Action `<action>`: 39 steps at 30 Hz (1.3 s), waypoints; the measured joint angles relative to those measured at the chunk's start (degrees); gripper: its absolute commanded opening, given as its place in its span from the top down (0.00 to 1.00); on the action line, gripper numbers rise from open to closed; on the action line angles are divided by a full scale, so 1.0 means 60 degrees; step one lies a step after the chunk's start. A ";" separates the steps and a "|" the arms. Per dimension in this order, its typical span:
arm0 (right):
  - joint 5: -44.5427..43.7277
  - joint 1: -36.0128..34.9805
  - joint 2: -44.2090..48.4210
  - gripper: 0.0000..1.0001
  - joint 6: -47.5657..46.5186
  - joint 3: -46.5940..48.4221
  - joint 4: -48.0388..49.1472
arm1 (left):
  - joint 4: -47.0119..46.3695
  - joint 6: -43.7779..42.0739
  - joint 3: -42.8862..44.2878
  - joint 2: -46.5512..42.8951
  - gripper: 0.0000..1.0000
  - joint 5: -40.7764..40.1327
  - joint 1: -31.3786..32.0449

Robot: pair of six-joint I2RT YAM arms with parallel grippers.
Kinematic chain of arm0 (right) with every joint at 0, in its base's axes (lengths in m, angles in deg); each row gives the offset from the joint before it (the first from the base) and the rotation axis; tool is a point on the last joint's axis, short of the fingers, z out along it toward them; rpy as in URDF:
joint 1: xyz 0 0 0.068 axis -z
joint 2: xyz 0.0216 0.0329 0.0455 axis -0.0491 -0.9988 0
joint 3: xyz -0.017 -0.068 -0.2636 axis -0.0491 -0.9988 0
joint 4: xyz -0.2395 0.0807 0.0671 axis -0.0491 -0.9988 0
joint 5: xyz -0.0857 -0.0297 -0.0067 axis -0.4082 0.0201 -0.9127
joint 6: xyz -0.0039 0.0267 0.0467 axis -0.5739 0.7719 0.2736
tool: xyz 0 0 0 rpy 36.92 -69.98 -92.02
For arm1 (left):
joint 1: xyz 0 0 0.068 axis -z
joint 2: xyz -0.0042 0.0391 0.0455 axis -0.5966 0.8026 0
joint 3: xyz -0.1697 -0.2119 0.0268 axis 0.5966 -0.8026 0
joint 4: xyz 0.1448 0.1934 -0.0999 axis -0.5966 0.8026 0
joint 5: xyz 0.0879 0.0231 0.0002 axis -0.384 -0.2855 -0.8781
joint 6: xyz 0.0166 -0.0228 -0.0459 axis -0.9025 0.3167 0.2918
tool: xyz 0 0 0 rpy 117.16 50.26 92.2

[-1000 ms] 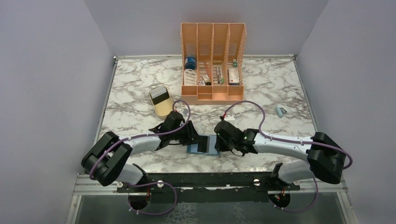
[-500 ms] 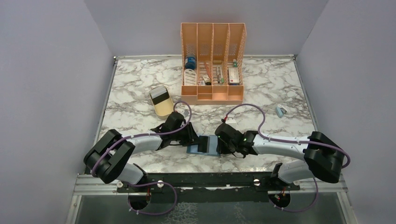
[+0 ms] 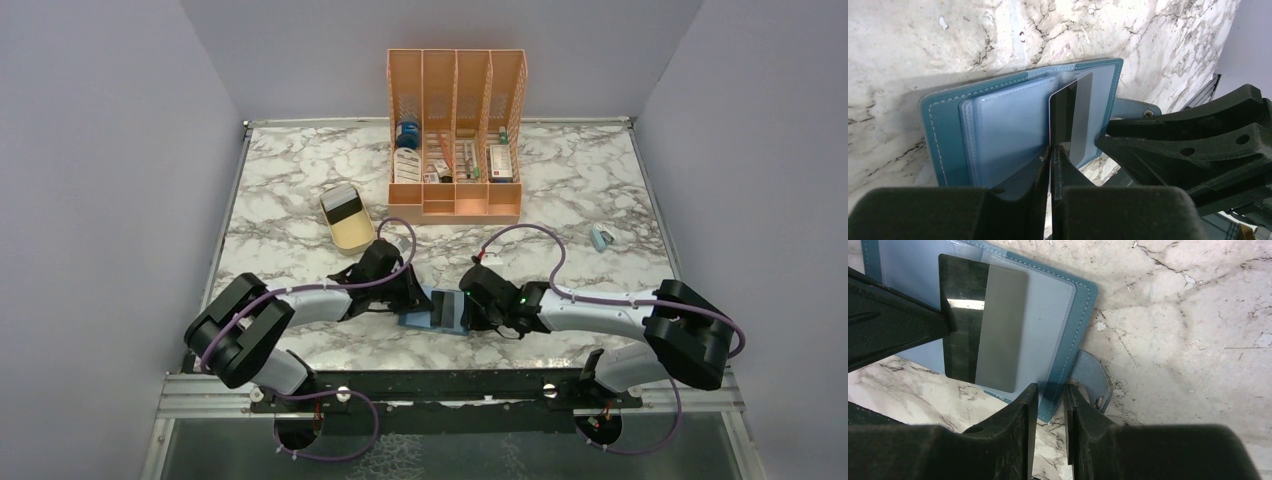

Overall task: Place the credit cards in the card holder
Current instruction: Insert the credit card into the card holder.

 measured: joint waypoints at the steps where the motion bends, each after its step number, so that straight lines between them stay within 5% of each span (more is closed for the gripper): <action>1: 0.0018 0.0004 0.0000 0.75 0.0000 -0.0015 0.0029 | -0.0025 0.0000 0.0058 0.0073 0.93 0.0000 0.0022; 22: 0.0073 0.0004 -0.0058 0.76 -0.0251 -0.0018 0.0197 | -0.0233 0.0000 0.0688 0.0692 0.95 -0.0066 0.0539; 30: 0.0033 0.0004 -0.0051 0.76 -0.0321 -0.0018 0.0157 | -0.0353 0.0022 0.0841 0.1016 0.85 -0.0262 0.0667; 39: -0.0259 0.0007 0.0160 0.75 -0.0361 -0.0022 -0.0109 | -0.0423 0.0313 0.0841 0.0790 0.59 -0.0372 0.0831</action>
